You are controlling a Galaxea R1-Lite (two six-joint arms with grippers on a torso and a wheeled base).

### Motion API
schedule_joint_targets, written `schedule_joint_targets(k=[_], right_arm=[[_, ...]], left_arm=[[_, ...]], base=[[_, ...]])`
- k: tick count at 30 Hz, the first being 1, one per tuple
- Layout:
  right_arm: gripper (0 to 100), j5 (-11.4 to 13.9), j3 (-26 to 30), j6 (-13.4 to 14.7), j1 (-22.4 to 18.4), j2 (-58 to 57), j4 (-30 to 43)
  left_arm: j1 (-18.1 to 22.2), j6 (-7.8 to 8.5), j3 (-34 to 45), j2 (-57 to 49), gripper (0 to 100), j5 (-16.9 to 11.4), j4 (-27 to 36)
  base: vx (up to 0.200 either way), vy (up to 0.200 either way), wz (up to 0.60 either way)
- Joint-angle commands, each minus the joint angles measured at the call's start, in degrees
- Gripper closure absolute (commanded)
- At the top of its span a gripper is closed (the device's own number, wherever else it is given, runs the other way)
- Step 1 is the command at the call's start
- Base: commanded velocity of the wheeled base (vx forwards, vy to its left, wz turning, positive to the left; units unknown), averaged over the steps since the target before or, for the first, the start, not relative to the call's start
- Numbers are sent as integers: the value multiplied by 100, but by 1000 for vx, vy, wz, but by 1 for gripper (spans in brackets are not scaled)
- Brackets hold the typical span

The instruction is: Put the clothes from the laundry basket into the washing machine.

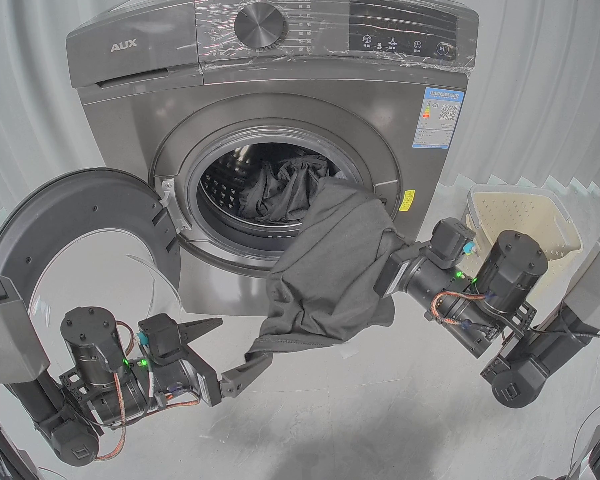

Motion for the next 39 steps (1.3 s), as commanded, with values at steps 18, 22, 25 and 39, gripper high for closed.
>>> schedule_joint_targets(k=[18,22,25,39], right_arm=[[100,-50,84,101,931,183,14],[100,-50,22,101,1107,455,14],[100,-59,-66,101,1238,596,14],[100,-59,-347,109,1616,842,5]], left_arm=[[-20,218,94,221,0,-339,-21],[-55,200,15,186,0,-330,-21],[-64,200,15,195,0,-330,-21],[-46,156,-2,362,0,-339,-12]], base=[[0,0,0],[0,0,0],[0,0,0],[0,0,0]])
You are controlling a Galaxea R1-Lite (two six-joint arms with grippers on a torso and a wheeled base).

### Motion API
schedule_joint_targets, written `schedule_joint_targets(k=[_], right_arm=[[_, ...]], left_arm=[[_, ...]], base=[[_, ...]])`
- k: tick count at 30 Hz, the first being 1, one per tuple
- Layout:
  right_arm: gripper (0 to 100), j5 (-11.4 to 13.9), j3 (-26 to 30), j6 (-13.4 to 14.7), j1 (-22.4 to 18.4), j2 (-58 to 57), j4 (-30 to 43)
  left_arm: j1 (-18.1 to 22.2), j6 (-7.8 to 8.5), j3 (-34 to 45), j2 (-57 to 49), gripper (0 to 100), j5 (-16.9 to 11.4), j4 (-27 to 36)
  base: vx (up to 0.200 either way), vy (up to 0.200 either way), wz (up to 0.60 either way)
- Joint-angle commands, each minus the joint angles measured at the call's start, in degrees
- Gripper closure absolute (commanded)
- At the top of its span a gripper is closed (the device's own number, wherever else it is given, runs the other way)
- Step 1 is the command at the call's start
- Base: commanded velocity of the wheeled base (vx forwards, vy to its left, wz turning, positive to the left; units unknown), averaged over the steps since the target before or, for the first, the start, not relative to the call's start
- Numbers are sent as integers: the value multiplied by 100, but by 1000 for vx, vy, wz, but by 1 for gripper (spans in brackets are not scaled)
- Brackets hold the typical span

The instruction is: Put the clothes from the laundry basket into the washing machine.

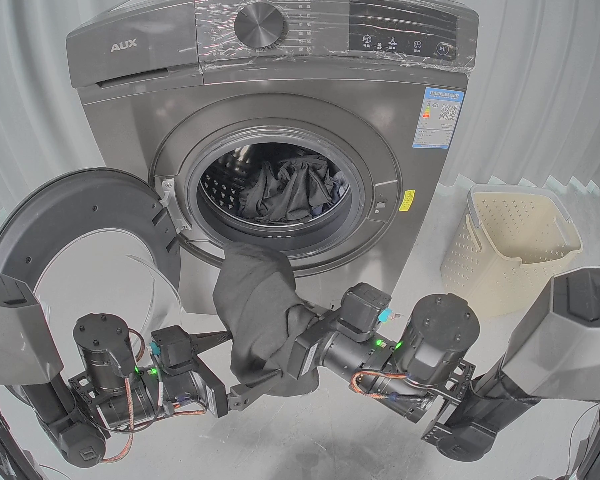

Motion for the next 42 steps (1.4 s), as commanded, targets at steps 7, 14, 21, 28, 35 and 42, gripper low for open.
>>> schedule_joint_targets(k=[7,14,21,28,35,42], right_arm=[[100,-19,-8,87,209,-173,-14],[100,-221,106,140,368,-244,-14],[100,-291,132,237,631,-138,-23],[100,-300,115,263,605,-68,-23],[100,-335,211,289,464,-103,-14],[100,-379,721,325,271,-41,3]], left_arm=[[105,-1,-77,405,0,50,-13],[298,-168,-394,484,0,208,-13],[237,-194,-420,484,0,199,-13],[325,-282,-543,405,100,208,-13],[395,-458,-781,300,100,270,-13],[448,-783,-1009,-43,100,480,-13]], base=[[0,0,0],[0,0,0],[0,0,0],[0,0,0],[0,0,0],[0,0,0]])
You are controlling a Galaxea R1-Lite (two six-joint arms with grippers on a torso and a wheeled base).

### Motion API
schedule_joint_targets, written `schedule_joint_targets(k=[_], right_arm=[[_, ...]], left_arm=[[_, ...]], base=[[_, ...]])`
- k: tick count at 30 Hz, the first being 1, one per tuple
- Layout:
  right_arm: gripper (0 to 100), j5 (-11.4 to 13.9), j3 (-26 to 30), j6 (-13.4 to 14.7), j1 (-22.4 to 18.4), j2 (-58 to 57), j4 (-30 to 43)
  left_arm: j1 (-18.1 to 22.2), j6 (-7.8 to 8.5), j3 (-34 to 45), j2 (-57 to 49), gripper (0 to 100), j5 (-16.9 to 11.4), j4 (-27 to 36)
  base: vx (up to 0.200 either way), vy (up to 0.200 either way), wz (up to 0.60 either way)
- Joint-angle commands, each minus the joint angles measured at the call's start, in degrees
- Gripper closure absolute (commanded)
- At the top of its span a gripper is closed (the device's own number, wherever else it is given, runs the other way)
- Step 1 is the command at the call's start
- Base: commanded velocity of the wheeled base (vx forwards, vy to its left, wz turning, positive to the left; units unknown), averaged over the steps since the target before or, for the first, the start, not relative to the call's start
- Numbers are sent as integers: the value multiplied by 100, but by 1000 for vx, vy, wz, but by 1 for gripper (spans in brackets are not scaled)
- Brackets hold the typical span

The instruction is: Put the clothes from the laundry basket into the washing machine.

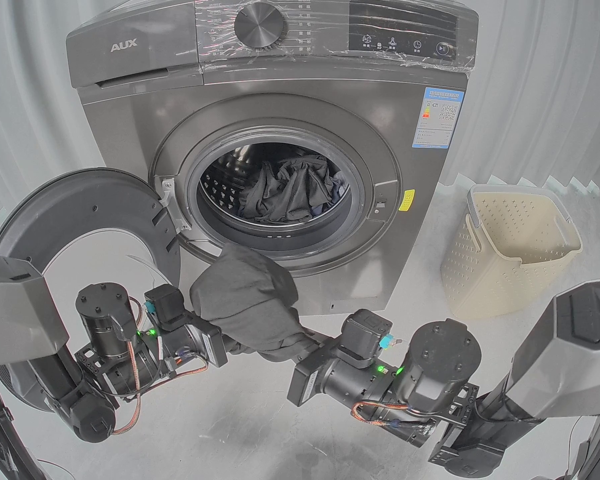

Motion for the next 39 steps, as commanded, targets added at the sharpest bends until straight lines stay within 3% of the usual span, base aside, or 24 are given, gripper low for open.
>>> schedule_joint_targets(k=[1,15,16,23,28,31,35,39], right_arm=[[100,-15,326,-1,-118,101,12],[100,-147,353,-124,-92,303,12],[0,-138,370,-150,-101,286,3],[0,-85,696,-177,-136,-409,29],[0,169,2190,-432,-487,-892,12],[0,345,2612,-423,-689,-971,12],[0,521,2691,-449,-1041,-1191,3],[0,530,2656,-432,-1261,-1375,3]], left_arm=[[6,-175,-130,-310,100,56,-10],[-90,-193,-104,-495,100,56,-1],[-117,-193,-95,-530,100,56,-1],[-99,-202,-51,-644,100,39,-1],[-108,-193,-69,-653,100,47,-1],[-108,-193,-51,-723,100,47,-1],[-117,-184,-25,-873,100,47,-1],[-117,-184,1,-934,100,39,-1]], base=[[0,0,0],[0,0,0],[0,0,0],[0,0,0],[0,0,0],[0,0,0],[0,0,0],[0,0,0]])
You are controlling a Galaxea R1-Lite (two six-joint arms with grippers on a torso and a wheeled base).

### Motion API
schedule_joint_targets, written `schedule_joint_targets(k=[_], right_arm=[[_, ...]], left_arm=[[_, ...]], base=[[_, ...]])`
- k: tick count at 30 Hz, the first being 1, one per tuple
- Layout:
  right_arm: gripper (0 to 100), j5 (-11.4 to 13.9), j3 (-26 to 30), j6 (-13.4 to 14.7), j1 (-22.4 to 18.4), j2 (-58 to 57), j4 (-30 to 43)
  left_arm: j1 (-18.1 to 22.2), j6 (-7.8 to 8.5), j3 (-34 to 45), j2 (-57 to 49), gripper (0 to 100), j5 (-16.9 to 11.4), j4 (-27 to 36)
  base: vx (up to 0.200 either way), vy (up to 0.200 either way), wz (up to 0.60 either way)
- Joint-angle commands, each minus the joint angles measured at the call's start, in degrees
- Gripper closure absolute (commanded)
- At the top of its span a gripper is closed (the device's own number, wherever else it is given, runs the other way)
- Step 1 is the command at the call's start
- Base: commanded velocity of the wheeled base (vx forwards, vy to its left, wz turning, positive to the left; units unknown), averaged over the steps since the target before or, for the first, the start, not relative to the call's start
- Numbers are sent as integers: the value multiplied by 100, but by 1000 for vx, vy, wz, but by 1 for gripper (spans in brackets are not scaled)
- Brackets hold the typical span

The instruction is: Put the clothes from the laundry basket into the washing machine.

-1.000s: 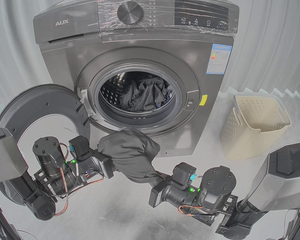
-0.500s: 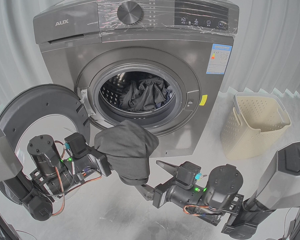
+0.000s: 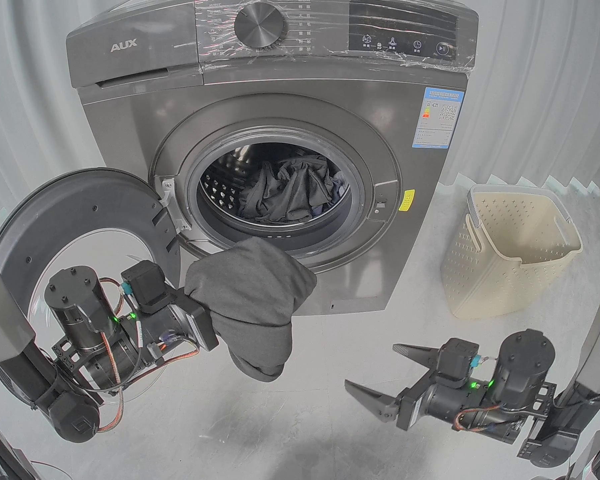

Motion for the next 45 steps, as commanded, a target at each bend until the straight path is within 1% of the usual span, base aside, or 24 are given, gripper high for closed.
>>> schedule_joint_targets(k=[1,5,6,12,17,22,26,32,33,34,35,36,37,42,43,45], right_arm=[[0,58,17,-27,-407,-491,-3],[0,40,-194,-54,-565,-552,-12],[0,32,-291,-106,-644,-702,-3],[0,32,-124,-133,-785,-834,6],[0,32,-212,-133,-838,-799,-3],[0,-56,-221,-133,-978,-702,6],[0,-56,-229,-150,-1268,-693,6],[0,-39,-168,-133,-1277,-719,6],[0,-39,-185,-124,-1268,-711,6],[0,-39,-194,-124,-1260,-711,6],[0,-39,-221,-124,-1233,-693,6],[0,-47,-221,-124,-1233,-693,6],[0,-39,-229,-124,-1207,-684,6],[0,-39,-212,-115,-1172,-658,6],[0,-30,-212,-115,-1172,-658,6],[0,-30,-221,-115,-1181,-649,6]], left_arm=[[4,2,61,-171,100,-8,1],[13,2,122,-171,100,-8,1],[13,11,149,-180,100,-8,1],[13,20,236,-180,100,19,1],[22,29,254,-180,100,19,1],[57,55,324,-189,100,124,-8],[4,64,368,-224,100,133,1],[-84,90,377,-189,100,133,1],[-154,187,395,-189,100,142,1],[-154,222,395,-189,100,142,1],[-163,328,412,-180,100,142,1],[-163,345,421,-180,100,142,1],[-163,424,483,-171,100,142,1],[-163,442,500,-145,100,142,1],[-172,468,500,-136,100,142,1],[-198,477,500,-127,100,142,1]], base=[[0,0,0],[0,0,0],[0,0,0],[0,0,0],[0,0,0],[0,0,0],[0,0,0],[0,0,0],[0,0,0],[0,0,0],[0,0,0],[0,0,0],[0,0,0],[200,0,0],[200,0,0],[0,0,0]])
